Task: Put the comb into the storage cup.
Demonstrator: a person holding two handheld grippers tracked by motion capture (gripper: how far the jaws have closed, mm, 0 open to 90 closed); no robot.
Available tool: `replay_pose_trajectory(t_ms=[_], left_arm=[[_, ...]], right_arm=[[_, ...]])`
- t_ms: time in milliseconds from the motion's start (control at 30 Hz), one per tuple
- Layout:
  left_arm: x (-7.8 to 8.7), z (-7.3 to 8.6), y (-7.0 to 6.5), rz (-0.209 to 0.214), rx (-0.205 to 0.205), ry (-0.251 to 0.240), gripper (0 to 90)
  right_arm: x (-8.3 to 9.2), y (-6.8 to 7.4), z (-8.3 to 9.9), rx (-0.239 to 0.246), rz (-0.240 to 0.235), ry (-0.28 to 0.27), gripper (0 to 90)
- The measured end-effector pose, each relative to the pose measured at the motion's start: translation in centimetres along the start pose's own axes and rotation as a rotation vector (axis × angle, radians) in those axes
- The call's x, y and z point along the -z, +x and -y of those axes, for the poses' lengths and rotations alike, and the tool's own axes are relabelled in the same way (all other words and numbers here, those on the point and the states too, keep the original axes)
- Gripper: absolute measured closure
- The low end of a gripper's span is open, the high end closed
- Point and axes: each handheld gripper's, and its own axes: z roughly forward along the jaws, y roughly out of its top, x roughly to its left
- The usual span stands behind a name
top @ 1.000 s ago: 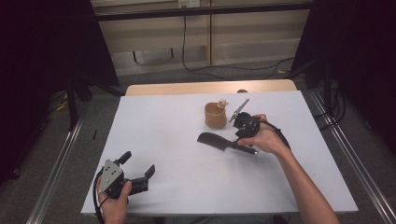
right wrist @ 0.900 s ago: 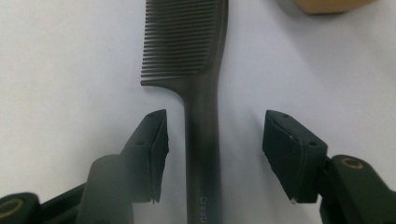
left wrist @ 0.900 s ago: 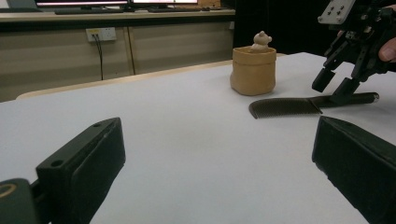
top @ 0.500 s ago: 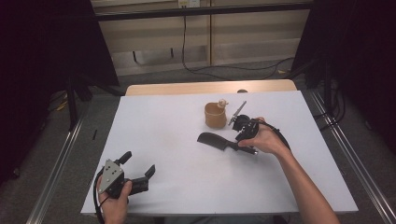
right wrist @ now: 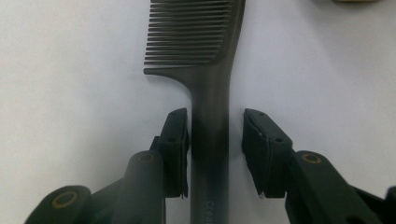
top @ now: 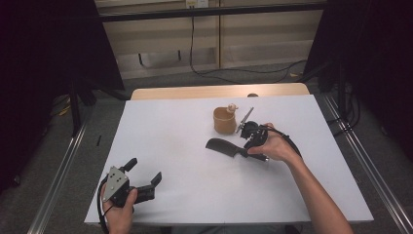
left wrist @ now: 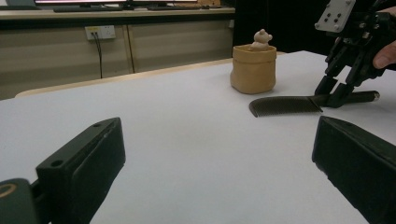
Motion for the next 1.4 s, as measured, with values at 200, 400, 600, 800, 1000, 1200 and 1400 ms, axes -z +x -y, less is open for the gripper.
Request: replay_pose_trajectory(t_ms=[200, 400, 600, 800, 1000, 1200, 1400], left_arm=[[-0.08, -0.03, -0.07, 0.004, -0.016, 0.005, 2.7], [-0.12, 0.01, -0.08, 0.005, -0.009, 0.01, 2.7], [-0.2, 0.01, -0.11, 0.007, -0.012, 0.012, 2.7], [-0.27, 0.08, 0.08, 0.002, -0.008, 0.027, 2.7], [-0.28, 0.06, 0.01, 0.006, -0.012, 0.029, 2.6], [-0.27, 0.09, 0.05, 0.005, -0.007, 0.026, 2.6], [-0.29, 0.11, 0.04, 0.007, -0.008, 0.027, 2.7]], right_arm=[[-0.08, 0.3, -0.3, 0.014, 0.018, 0.022, 62.5], [-0.11, 0.29, -0.3, 0.017, 0.018, 0.025, 64.1], [-0.16, 0.45, -0.53, 0.024, 0.028, 0.037, 66.3], [-0.15, 0.76, -0.68, 0.036, 0.032, 0.049, 71.2], [-0.15, 0.73, -0.71, 0.026, 0.024, 0.051, 73.1], [-0.12, 0.68, -0.7, 0.007, 0.018, 0.05, 73.3], [-0.06, 0.51, -0.57, -0.004, 0.009, 0.036, 73.4]])
